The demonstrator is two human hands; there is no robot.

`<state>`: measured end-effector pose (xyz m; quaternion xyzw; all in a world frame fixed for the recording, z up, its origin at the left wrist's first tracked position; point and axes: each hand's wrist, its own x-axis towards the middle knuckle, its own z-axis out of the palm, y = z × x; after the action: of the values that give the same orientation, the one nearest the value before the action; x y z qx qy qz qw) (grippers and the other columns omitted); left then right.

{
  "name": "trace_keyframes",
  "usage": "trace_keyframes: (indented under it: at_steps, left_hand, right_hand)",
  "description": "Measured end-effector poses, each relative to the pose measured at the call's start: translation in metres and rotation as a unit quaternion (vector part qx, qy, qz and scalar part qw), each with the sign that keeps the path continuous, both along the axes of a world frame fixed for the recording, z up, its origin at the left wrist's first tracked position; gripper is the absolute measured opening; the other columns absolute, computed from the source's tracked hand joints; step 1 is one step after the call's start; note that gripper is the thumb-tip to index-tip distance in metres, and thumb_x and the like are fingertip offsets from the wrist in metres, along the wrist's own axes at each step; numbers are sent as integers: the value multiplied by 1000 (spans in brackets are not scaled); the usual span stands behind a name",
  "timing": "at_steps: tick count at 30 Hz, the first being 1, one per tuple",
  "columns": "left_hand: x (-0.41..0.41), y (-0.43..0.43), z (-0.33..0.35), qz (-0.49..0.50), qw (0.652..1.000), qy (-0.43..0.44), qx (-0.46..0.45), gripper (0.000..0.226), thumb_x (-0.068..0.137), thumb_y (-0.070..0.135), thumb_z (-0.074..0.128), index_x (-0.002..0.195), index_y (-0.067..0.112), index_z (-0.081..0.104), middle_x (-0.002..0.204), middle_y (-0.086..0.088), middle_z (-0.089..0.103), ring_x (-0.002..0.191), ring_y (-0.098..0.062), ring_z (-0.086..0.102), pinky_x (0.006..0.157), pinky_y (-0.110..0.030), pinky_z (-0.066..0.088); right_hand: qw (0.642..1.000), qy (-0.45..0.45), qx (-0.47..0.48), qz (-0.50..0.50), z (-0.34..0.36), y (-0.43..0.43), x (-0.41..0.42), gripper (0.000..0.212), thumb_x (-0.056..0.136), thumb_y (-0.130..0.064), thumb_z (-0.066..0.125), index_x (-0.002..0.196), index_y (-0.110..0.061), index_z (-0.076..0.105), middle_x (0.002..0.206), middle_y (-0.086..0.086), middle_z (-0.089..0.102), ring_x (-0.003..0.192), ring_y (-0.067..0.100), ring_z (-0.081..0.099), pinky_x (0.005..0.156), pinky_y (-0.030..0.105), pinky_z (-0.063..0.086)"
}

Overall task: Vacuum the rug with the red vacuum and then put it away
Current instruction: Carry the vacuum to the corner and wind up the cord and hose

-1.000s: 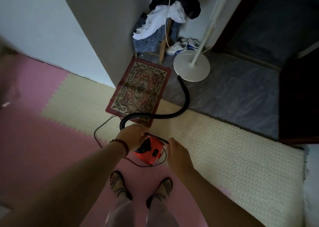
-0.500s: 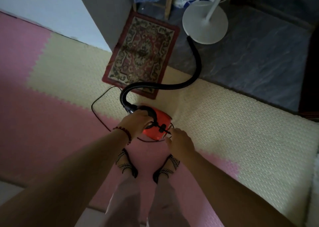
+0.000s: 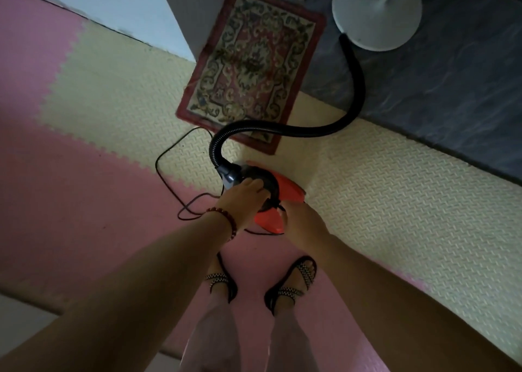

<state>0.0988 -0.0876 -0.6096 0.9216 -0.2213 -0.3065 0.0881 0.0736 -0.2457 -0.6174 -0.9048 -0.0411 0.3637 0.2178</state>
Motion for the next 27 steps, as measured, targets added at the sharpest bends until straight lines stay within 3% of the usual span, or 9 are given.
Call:
trace_keyframes:
  at_steps: [3, 8, 13, 17, 20, 23, 27]
  left_hand:
    - [7, 8, -26, 27, 999, 31, 1, 47, 88, -2, 46, 132, 16, 47, 127, -4, 44, 116, -22, 44, 95, -31, 43]
    - [20, 23, -79, 80, 995, 47, 20, 44, 86, -6, 45, 125, 12, 51, 122, -7, 46, 114, -25, 47, 91, -35, 47]
    - [29, 27, -125, 139, 987, 55, 52, 25, 97, 16, 43, 118, 11, 53, 115, -9, 54, 110, -29, 53, 87, -40, 49]
    - [37, 17, -141, 120, 988, 49, 79, 25, 94, 14, 46, 119, 13, 50, 116, -7, 52, 109, -27, 53, 81, -38, 47]
    - [40, 12, -150, 112, 988, 66, 77, 31, 92, 13, 50, 123, 15, 46, 123, -6, 48, 114, -25, 49, 85, -38, 47]
    - [40, 8, -156, 74, 989, 89, 90, 48, 83, 8, 58, 128, 15, 42, 129, -7, 40, 119, -25, 44, 91, -37, 47]
    - [43, 6, -164, 34, 988, 66, 132, 47, 82, 17, 62, 127, 18, 47, 131, -9, 34, 119, -26, 39, 91, -36, 46]
  right_hand:
    - [1000, 11, -14, 5, -21, 5, 8, 24, 100, -22, 37, 100, -7, 56, 98, 14, 65, 92, 30, 61, 71, 34, 42]
    - [999, 23, -18, 13, -68, 14, 20, 25, 101, -23, 37, 106, -8, 56, 99, 16, 65, 94, 33, 61, 72, 36, 45]
    - [994, 30, -5, -102, -107, 14, 17, 23, 99, -20, 42, 105, -5, 59, 100, 17, 66, 96, 33, 61, 74, 35, 45]
    - [991, 36, -17, -131, -125, 21, 21, 27, 99, -23, 41, 120, -9, 53, 115, 12, 63, 108, 30, 59, 84, 34, 45]
    - [990, 28, -20, -136, -133, 23, 28, 35, 98, -24, 44, 129, -9, 45, 128, 10, 54, 116, 28, 54, 89, 35, 44]
    - [990, 38, -13, -133, -142, 24, 32, 38, 96, -25, 47, 129, -7, 44, 131, 11, 50, 118, 28, 51, 93, 37, 44]
    - [992, 62, 3, -114, -156, 26, 34, 41, 93, -29, 51, 127, -7, 45, 129, 12, 49, 119, 28, 49, 95, 40, 45]
